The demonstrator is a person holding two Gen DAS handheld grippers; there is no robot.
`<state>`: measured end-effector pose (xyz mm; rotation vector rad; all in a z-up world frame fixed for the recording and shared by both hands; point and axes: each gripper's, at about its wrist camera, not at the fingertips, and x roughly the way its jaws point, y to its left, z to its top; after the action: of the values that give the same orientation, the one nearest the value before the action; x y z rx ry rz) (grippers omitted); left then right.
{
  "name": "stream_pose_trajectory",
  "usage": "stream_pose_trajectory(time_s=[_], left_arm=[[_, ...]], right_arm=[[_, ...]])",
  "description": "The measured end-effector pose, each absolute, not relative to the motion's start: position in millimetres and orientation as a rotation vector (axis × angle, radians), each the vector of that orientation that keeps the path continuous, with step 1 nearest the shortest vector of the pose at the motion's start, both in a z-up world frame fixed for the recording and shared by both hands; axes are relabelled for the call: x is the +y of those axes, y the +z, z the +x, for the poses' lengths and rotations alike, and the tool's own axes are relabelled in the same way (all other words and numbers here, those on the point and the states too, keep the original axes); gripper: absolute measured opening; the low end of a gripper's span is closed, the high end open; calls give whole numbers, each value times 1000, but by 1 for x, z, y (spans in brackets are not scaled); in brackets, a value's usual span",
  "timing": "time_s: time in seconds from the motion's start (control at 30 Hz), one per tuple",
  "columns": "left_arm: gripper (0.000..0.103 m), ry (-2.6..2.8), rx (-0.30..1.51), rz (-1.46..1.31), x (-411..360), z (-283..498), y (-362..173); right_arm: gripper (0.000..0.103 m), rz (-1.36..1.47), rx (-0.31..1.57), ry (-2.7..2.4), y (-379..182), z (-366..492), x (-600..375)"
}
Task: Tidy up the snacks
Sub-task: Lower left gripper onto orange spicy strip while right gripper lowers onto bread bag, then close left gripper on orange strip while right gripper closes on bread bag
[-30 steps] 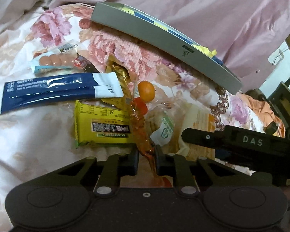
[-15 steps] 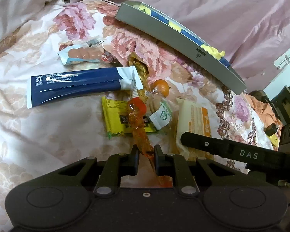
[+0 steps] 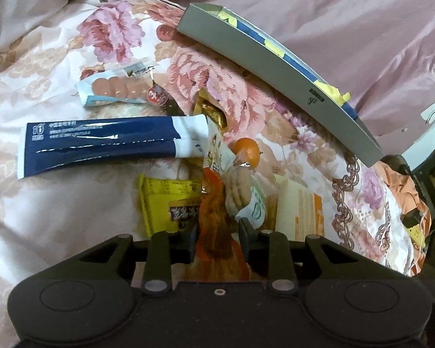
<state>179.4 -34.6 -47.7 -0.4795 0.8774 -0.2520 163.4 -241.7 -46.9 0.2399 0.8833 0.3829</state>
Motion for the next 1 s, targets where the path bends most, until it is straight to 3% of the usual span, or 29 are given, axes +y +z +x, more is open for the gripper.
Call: stream_pose_trajectory(time_s=[0.4, 1.0], left_arm=[[21, -249, 869, -341, -50, 181, -47], [14, -208, 795, -273, -47, 153, -23]], right_arm=[[80, 218, 912, 376, -54, 164, -236], [58, 220, 802, 330, -46, 154, -241]])
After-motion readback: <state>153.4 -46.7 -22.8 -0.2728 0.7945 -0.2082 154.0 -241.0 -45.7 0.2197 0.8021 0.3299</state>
